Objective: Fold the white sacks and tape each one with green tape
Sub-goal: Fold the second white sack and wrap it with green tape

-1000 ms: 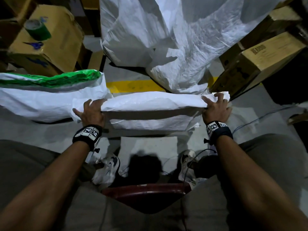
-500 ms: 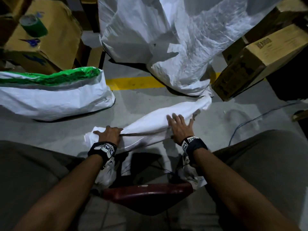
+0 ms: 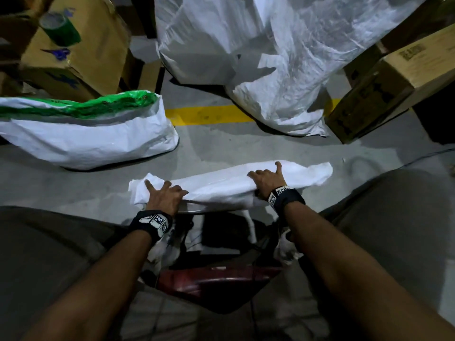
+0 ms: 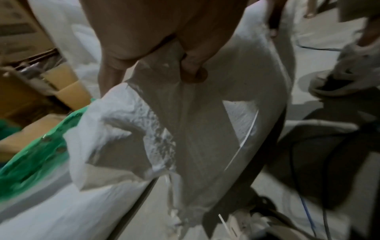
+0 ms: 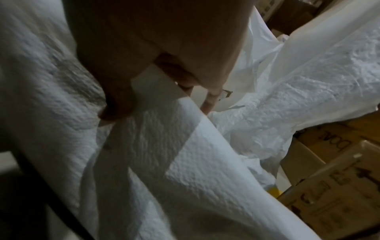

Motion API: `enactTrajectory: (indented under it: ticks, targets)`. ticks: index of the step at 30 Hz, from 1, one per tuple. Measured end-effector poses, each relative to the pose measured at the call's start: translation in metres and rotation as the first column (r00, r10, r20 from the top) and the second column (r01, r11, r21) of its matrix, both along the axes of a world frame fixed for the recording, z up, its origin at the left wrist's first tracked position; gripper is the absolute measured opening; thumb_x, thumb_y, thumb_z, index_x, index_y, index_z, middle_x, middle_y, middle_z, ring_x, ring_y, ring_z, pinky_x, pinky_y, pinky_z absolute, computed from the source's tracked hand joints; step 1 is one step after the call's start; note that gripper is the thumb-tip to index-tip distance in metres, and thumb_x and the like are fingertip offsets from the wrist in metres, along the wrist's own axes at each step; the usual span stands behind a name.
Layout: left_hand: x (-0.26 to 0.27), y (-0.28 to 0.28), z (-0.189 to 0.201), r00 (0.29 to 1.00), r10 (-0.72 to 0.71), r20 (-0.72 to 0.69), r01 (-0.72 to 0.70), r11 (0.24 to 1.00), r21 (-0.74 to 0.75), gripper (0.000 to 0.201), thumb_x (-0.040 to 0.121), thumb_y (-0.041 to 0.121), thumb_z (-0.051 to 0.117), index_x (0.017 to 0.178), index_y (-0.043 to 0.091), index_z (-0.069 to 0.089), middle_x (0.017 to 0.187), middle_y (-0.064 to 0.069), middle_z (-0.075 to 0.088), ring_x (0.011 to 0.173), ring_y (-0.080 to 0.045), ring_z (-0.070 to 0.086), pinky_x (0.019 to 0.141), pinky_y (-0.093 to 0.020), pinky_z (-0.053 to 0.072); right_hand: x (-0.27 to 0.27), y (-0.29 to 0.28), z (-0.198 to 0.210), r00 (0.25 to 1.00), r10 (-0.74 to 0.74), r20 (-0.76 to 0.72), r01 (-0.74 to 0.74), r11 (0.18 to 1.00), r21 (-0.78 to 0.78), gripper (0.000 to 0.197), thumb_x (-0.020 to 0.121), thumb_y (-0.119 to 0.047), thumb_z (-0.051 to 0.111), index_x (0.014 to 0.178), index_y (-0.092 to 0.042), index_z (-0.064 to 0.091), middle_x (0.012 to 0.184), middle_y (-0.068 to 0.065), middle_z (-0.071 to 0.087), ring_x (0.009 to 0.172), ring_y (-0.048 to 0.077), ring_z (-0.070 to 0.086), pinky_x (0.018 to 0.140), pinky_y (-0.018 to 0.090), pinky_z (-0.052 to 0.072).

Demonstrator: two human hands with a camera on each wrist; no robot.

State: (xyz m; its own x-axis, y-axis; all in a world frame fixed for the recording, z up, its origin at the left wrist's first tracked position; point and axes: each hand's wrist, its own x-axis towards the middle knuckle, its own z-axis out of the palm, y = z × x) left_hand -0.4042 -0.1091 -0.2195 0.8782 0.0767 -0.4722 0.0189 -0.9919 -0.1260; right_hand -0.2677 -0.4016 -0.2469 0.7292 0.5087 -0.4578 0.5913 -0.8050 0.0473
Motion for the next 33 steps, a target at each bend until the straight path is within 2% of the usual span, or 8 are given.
enactTrajectory:
  ticks: [5,9,13,17,19,21,25,33]
  targets:
    - [0.0,0.016,0.0,0.982,0.148,0.122,-0.139,0.987,-0.076,0.047,0.092,0.013,0.056,0.134,0.035,0.059,0.142,0.007,0.056,0.145,-0.022,0.032,0.111,-0.073,0.001,-0.016,0.007,0.001,1.0,-0.014,0.024,0.01,0.99,0.14,0.048,0.087,-0.028,0.065,0.132,-0.024,0.052,0.126,0.001,0.063,0.116,0.027,0.061,0.086,0.036,0.043]
    - [0.018,0.012,0.005,0.966,0.112,0.232,-0.079,0.986,-0.147,0.072,0.07,0.014,0.075,0.139,0.012,0.054,0.14,-0.013,0.055,0.146,-0.033,0.032,0.115,-0.071,-0.002,-0.017,0.022,0.012,0.995,0.004,0.096,-0.033,0.954,0.299,0.048,0.067,-0.02,0.073,0.114,-0.021,0.064,0.106,0.003,0.067,0.097,0.031,0.067,0.063,0.034,0.037]
    - [0.039,-0.024,0.01,0.975,-0.113,0.192,0.141,0.98,-0.139,0.104,0.068,0.037,0.08,0.157,0.016,0.029,0.159,-0.012,0.033,0.149,-0.032,0.026,0.117,-0.063,0.006,-0.019,0.039,0.027,0.982,0.103,0.16,-0.151,0.933,0.328,0.04,0.051,-0.017,0.08,0.089,-0.022,0.068,0.082,0.0,0.064,0.071,0.029,0.067,0.051,0.028,0.03]
    - [0.049,-0.041,-0.004,0.94,-0.247,0.234,0.272,0.959,-0.08,0.087,0.04,0.025,0.091,0.119,-0.001,0.067,0.099,-0.018,0.07,0.088,-0.034,0.07,0.088,-0.064,0.051,-0.018,0.046,0.037,0.959,0.16,0.235,-0.235,0.912,0.336,0.039,0.048,-0.019,0.082,0.083,-0.023,0.065,0.077,-0.003,0.061,0.069,0.025,0.065,0.047,0.026,0.033]
    - [0.058,-0.045,-0.002,0.921,-0.221,0.32,0.264,0.96,-0.097,0.052,0.055,0.023,0.076,0.102,0.003,0.071,0.082,-0.014,0.069,0.073,-0.032,0.069,0.077,-0.058,0.057,-0.013,0.039,0.037,0.971,0.111,0.213,-0.188,0.905,0.383,0.041,0.053,-0.018,0.081,0.09,-0.023,0.066,0.083,-0.002,0.063,0.077,0.027,0.065,0.05,0.031,0.043]
    - [0.07,-0.05,0.005,0.907,-0.198,0.37,0.256,0.96,-0.114,0.036,0.064,0.023,0.058,0.094,0.007,0.07,0.075,-0.01,0.069,0.068,-0.03,0.069,0.074,-0.057,0.056,0.0,0.025,0.04,0.992,0.027,0.121,-0.076,0.901,0.426,0.043,0.063,-0.028,0.081,0.103,-0.026,0.066,0.095,-0.001,0.064,0.092,0.029,0.064,0.062,0.037,0.05]
    - [0.087,-0.051,0.009,0.929,-0.187,0.32,0.232,0.967,-0.107,0.057,0.041,0.019,0.088,0.094,0.009,0.071,0.075,-0.009,0.069,0.068,-0.029,0.068,0.074,-0.051,0.056,0.029,-0.024,0.041,0.996,-0.089,-0.021,0.091,0.952,0.292,0.061,0.07,-0.05,0.076,0.128,-0.038,0.058,0.118,-0.003,0.065,0.111,0.027,0.059,0.088,0.042,0.046]
    - [0.133,-0.029,0.031,0.699,-0.134,0.702,0.241,0.969,-0.056,0.033,0.068,0.004,0.06,0.099,0.01,0.07,0.087,-0.009,0.069,0.081,-0.031,0.064,0.091,-0.049,0.048,0.069,-0.025,0.057,0.901,-0.207,0.382,0.008,0.887,0.462,0.059,0.051,-0.013,0.066,0.105,-0.033,0.076,0.098,-0.009,0.076,0.086,0.028,0.063,0.075,0.039,0.04]
